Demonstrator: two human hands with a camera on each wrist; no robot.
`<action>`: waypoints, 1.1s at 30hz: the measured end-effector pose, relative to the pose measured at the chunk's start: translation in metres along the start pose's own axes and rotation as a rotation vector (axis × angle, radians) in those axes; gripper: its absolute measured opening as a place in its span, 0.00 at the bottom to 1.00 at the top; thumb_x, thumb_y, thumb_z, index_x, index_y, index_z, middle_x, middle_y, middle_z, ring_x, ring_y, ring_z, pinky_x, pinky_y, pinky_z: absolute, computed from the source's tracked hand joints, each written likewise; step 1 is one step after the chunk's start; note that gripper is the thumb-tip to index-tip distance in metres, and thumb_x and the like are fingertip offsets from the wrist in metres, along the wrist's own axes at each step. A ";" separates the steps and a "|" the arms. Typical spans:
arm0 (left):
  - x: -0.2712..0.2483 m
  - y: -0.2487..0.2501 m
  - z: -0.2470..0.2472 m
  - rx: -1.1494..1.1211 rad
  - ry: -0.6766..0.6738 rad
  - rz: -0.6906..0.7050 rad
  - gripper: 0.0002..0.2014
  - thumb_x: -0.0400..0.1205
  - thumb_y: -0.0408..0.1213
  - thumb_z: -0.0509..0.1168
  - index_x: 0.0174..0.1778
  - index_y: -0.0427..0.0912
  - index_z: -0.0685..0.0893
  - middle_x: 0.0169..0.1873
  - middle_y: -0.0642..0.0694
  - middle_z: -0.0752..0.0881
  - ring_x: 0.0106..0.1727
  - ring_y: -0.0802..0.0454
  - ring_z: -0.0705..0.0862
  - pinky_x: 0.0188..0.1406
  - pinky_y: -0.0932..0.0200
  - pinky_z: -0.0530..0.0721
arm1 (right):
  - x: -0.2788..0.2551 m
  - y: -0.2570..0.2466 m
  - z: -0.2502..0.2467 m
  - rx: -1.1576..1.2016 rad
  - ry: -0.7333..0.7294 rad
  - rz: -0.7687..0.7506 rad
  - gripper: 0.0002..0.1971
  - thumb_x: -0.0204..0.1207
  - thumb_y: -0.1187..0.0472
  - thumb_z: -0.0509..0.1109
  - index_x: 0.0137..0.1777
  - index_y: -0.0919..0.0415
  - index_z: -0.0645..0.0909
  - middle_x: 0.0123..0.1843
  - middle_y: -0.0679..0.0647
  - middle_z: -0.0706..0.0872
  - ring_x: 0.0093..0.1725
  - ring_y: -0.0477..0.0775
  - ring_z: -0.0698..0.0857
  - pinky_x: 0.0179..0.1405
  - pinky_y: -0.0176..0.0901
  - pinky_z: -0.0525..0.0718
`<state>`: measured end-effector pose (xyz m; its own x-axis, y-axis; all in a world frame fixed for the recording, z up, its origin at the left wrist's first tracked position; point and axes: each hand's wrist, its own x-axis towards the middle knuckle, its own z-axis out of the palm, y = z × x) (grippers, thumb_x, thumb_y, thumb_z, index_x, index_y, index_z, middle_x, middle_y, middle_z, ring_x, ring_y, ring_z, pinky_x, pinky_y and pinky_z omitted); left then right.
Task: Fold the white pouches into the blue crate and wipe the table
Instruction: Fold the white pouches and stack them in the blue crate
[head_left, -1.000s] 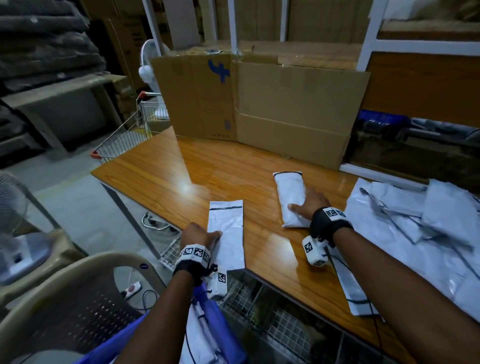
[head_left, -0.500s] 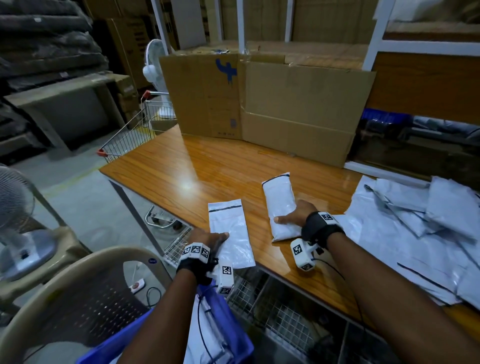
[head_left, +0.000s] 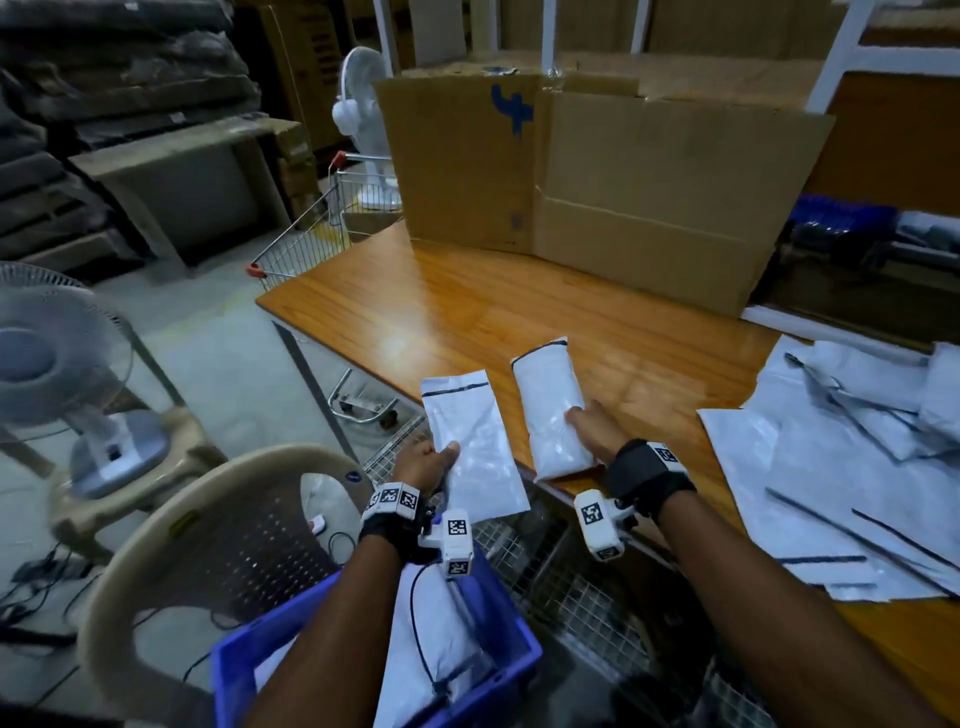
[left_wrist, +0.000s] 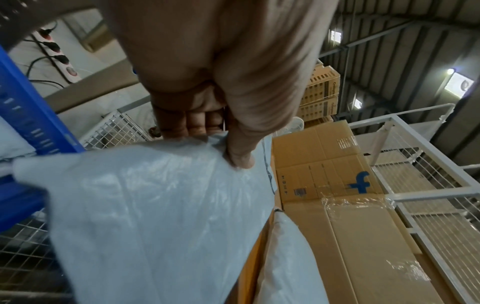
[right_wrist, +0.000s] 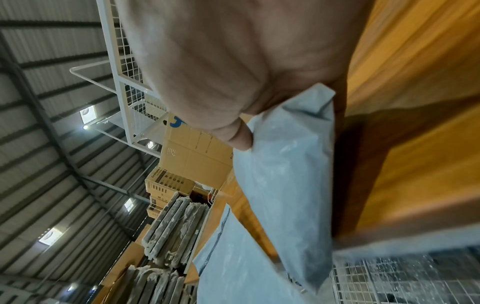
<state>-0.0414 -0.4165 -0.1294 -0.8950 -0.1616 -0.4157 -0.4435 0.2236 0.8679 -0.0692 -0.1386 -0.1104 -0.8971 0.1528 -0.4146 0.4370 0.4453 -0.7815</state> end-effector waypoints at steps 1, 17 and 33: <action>0.004 -0.009 -0.006 -0.030 -0.001 -0.012 0.12 0.78 0.40 0.76 0.50 0.35 0.91 0.42 0.39 0.92 0.37 0.45 0.89 0.41 0.50 0.89 | 0.001 0.003 0.008 0.004 -0.022 -0.012 0.30 0.64 0.45 0.61 0.63 0.63 0.77 0.55 0.67 0.86 0.48 0.64 0.87 0.47 0.52 0.82; -0.049 -0.139 -0.138 -0.170 0.062 -0.194 0.17 0.77 0.46 0.78 0.39 0.33 0.88 0.45 0.32 0.91 0.37 0.49 0.87 0.44 0.51 0.90 | -0.078 -0.034 0.132 -0.301 -0.280 -0.300 0.11 0.73 0.45 0.74 0.40 0.52 0.85 0.39 0.47 0.87 0.41 0.51 0.86 0.35 0.43 0.79; -0.084 -0.333 -0.219 0.599 0.074 -0.676 0.24 0.90 0.47 0.55 0.76 0.35 0.77 0.75 0.37 0.78 0.76 0.42 0.75 0.71 0.59 0.72 | -0.077 0.096 0.341 -0.734 -0.676 0.019 0.18 0.77 0.49 0.73 0.47 0.67 0.85 0.52 0.64 0.87 0.58 0.62 0.85 0.44 0.43 0.76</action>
<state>0.1917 -0.6877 -0.3236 -0.4384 -0.4969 -0.7489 -0.8424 0.5177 0.1496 0.0643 -0.4087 -0.3124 -0.5650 -0.2673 -0.7806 0.0971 0.9180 -0.3846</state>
